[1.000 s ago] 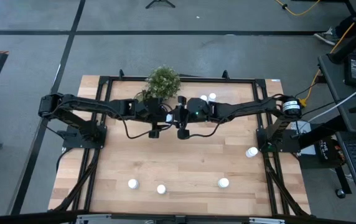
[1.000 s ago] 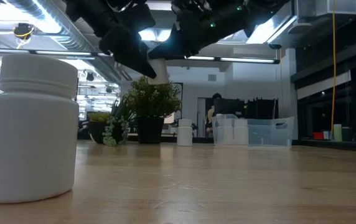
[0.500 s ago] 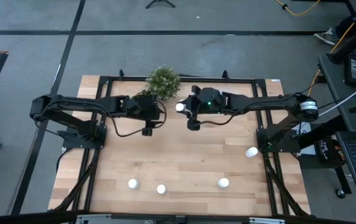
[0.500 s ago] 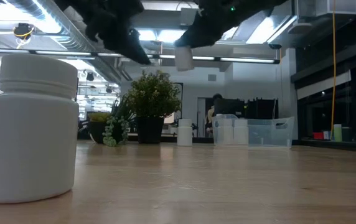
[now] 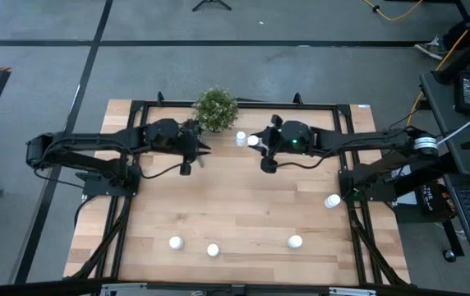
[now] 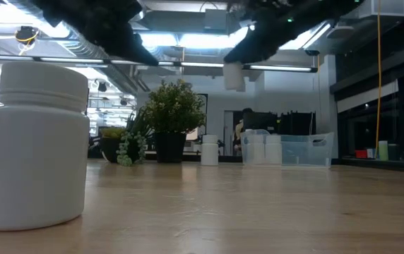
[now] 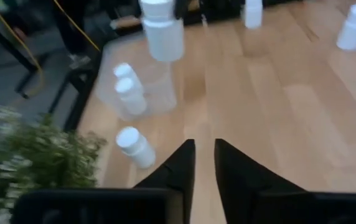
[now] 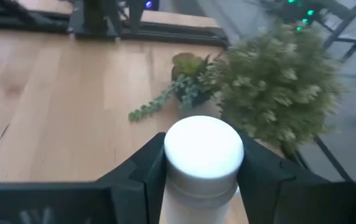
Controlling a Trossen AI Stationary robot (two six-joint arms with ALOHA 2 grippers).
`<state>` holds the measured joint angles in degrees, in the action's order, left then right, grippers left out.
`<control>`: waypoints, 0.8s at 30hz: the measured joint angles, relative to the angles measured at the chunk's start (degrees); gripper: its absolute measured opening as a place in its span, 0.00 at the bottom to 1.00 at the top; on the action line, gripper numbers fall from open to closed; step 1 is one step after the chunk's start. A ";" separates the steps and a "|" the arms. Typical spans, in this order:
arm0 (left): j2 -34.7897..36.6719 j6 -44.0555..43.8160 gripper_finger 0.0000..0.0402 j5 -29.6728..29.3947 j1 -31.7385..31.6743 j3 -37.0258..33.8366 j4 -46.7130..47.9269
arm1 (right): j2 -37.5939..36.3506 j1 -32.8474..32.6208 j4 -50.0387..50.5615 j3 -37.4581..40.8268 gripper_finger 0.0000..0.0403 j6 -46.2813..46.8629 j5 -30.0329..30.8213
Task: Pick and place pill bottles into a basket
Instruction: Put the white pill bottle into the transparent bin
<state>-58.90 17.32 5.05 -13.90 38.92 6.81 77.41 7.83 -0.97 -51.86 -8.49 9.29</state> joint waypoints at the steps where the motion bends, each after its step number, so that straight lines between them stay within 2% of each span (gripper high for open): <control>1: 0.90 0.00 0.11 0.01 -0.25 -0.98 -1.21 | -1.20 0.12 -0.62 1.25 0.37 0.72 0.63; 8: 5.99 1.79 0.01 0.02 -0.84 -5.67 -6.76 | -9.40 1.14 -7.92 12.21 0.37 5.65 4.65; 17: 6.74 0.09 0.01 -0.46 -0.85 -7.90 -6.88 | -15.31 1.40 -6.30 17.63 0.37 12.85 22.34; 21: 6.56 -1.35 0.01 -0.63 -0.84 -8.50 -7.00 | -15.40 1.44 -1.54 17.70 0.37 18.70 32.98; 24: 6.56 -1.73 0.01 -0.94 -0.84 -8.48 -7.06 | -15.40 1.58 1.45 17.70 0.37 23.18 34.86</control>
<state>-52.34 15.59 4.11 -14.74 30.44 -0.25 62.01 9.42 0.48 -34.15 14.68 44.15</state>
